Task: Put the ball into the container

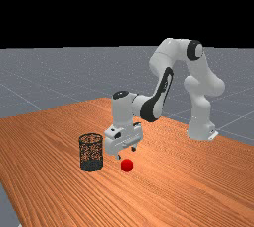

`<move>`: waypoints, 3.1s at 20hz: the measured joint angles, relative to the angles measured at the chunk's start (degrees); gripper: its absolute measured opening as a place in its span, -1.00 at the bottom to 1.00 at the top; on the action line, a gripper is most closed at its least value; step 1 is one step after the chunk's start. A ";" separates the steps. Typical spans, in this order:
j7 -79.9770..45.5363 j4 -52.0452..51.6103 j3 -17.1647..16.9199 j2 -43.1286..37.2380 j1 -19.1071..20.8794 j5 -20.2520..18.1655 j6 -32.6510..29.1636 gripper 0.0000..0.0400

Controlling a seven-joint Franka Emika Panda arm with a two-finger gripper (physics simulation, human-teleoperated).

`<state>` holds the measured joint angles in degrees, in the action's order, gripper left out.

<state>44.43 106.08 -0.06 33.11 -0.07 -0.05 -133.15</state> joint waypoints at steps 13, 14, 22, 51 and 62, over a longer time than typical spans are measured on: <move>0.00 -2.66 0.00 8.50 0.01 -0.01 -4.72 1.00; 0.00 -2.43 0.00 8.82 0.01 -0.01 -5.60 1.00; 0.11 -2.14 -0.02 8.82 0.12 -0.02 -8.53 0.40; 17.50 -2.12 -2.51 -10.71 8.56 -0.80 7.04 0.40; 16.08 -17.95 -3.56 -0.95 9.95 -1.00 15.87 0.40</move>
<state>60.51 88.13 -3.62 32.16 9.88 -1.05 -117.28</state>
